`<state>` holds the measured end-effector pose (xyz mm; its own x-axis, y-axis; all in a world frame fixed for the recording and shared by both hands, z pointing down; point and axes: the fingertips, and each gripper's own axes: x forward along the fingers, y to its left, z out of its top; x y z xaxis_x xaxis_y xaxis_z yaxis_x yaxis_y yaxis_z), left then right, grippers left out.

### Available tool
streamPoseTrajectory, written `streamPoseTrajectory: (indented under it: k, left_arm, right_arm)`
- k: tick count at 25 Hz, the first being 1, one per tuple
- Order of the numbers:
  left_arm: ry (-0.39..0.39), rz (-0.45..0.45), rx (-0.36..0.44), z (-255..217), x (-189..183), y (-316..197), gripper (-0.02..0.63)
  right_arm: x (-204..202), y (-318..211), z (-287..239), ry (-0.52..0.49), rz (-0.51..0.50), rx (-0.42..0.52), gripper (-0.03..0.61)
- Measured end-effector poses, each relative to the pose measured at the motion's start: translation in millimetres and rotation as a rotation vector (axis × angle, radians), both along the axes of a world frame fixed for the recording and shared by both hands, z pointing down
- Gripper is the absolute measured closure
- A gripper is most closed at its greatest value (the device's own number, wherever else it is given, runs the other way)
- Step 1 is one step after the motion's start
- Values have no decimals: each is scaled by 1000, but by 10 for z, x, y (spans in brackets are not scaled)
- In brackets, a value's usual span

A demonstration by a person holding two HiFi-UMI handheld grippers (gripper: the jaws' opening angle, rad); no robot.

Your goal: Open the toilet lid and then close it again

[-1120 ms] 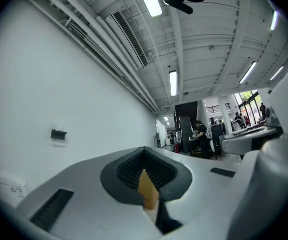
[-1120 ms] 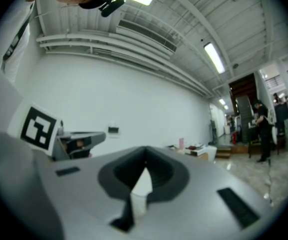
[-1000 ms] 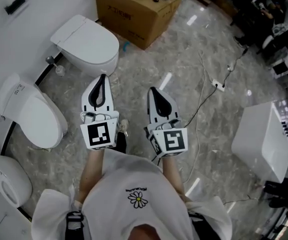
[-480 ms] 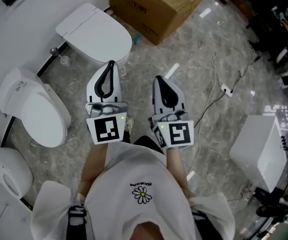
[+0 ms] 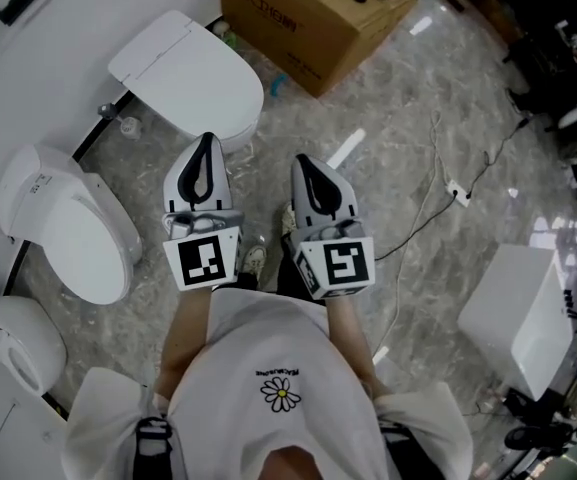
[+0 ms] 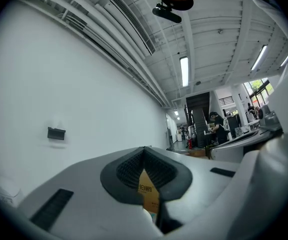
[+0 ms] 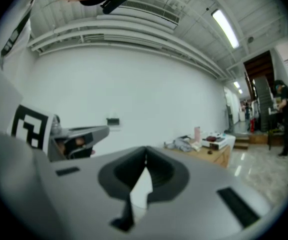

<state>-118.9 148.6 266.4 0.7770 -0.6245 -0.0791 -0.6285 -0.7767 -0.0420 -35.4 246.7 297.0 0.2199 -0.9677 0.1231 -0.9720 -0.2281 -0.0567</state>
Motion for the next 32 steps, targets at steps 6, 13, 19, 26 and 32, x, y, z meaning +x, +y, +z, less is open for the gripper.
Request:
streamPoseTrajectory:
  k: [6,13,19,26,32]
  left_arm:
    - [0,-99,-4,70,425,-387,588]
    - [42,-195,5,-41,1008,-734,588]
    - [42,-251,-55,106,1063,-959,588]
    - [52,-163,-24,4,1621,-942,588]
    - [60,-148,-11,-86,1717,-1061,588]
  right_arm:
    - [615,-387,77,1,-81,8,549]
    - [1363,-776,51,9,-158,21,549]
    - [1443,-1109,111,19,-241,-14,549]
    - [1814,-1023,-157,62,-172,35,549]
    - [1998,-1093,-239,62,-125,64,549]
